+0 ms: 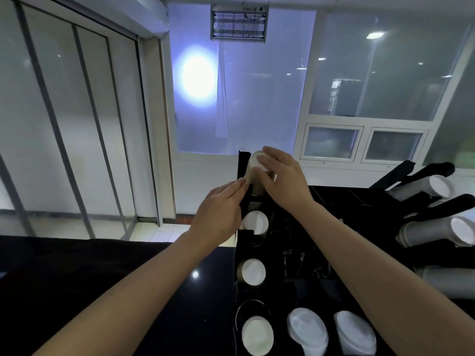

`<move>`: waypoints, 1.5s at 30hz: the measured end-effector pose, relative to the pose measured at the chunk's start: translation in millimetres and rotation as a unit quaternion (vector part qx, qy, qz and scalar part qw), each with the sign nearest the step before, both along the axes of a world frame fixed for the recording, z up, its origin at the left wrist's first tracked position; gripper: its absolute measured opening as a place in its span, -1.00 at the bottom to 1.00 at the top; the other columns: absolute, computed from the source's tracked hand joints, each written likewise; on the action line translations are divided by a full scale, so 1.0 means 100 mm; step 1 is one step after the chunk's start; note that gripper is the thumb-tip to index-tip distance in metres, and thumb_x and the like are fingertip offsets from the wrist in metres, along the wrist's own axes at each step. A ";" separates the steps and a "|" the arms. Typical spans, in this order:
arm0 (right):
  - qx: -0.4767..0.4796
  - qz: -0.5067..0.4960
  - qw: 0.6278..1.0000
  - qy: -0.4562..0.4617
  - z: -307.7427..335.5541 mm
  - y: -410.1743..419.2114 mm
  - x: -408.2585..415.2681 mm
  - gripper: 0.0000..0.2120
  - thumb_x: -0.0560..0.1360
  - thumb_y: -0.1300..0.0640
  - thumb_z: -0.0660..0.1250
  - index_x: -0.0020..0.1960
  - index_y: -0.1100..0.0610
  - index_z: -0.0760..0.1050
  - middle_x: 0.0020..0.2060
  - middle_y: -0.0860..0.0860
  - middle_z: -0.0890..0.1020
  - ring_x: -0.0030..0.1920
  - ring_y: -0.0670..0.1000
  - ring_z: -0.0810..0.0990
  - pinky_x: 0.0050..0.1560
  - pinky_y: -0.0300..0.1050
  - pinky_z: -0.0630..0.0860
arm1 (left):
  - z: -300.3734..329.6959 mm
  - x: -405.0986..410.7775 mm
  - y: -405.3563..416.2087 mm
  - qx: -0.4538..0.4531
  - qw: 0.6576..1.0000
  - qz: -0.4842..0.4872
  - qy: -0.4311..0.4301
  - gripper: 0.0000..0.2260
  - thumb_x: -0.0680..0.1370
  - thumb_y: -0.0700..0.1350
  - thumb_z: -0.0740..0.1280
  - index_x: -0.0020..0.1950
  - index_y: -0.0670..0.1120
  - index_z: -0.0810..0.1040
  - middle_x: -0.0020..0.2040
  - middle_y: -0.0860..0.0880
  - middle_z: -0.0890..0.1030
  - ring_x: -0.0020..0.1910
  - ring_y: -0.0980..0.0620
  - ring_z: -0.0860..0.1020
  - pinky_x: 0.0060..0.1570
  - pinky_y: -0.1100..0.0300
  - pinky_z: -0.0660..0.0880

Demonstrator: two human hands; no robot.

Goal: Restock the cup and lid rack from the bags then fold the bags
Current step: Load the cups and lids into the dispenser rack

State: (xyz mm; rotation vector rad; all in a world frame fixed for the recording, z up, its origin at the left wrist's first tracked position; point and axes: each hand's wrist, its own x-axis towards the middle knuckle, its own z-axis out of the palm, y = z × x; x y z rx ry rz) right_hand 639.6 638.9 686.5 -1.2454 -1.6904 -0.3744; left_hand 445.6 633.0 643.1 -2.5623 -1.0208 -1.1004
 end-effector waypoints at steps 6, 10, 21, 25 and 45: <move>-0.016 -0.015 1.000 -0.013 -0.13 -0.02 -0.05 -0.74 0.61 0.10 0.36 0.23 0.20 0.65 0.41 0.12 0.51 0.42 0.20 0.44 0.42 0.19 0.36 | -0.04 0.04 0.07 0.043 0.999 0.007 -0.008 -0.51 0.46 -0.31 0.18 0.39 -0.24 0.53 0.36 -0.17 0.57 0.38 -0.15 0.51 0.48 -0.05 0.29; -0.108 -0.027 0.993 -0.036 0.01 -0.14 -0.06 -0.69 0.65 0.05 0.28 0.33 0.12 0.59 0.52 0.04 0.37 0.51 0.13 0.33 0.49 0.11 0.27 | -0.04 0.04 0.05 0.007 1.000 0.018 0.003 -0.48 0.49 -0.29 0.18 0.46 -0.22 0.47 0.44 -0.16 0.50 0.46 -0.14 0.43 0.52 -0.02 0.24; -0.169 -0.074 0.983 0.010 -0.15 -1.63 0.47 -0.78 0.63 0.13 0.28 0.15 0.11 0.67 0.08 -0.01 0.70 0.07 -0.03 0.64 0.14 -0.20 0.49 | -0.17 0.58 -1.31 0.015 0.999 -0.030 -0.021 -0.71 0.57 -0.06 0.17 -0.17 -0.18 0.59 -0.24 -0.12 0.58 -0.18 -0.16 0.52 -0.16 -0.05 0.49; -0.249 -0.127 0.960 0.028 -0.58 -2.51 0.98 -0.83 0.58 0.11 0.28 -0.13 0.05 0.61 -0.30 -0.06 0.64 -0.30 -0.08 0.56 -0.23 -0.09 0.51 | -0.49 1.10 -2.04 -0.034 0.992 -0.123 0.006 -0.72 0.56 -0.13 0.25 -0.35 -0.16 0.48 -0.39 -0.10 0.51 -0.36 -0.15 0.49 -0.33 -0.06 0.49; -0.594 -0.127 0.793 0.034 -2.99 -5.00 2.11 -0.31 0.43 -0.09 0.49 0.44 -0.24 0.20 0.31 0.02 0.34 0.16 0.14 0.52 0.15 -0.01 0.58 | -2.29 2.02 -3.87 -0.246 0.936 -0.078 0.241 -0.64 0.65 -0.01 0.11 -0.28 -0.15 0.39 -0.28 -0.09 0.47 -0.21 -0.15 0.55 -0.18 0.01 0.49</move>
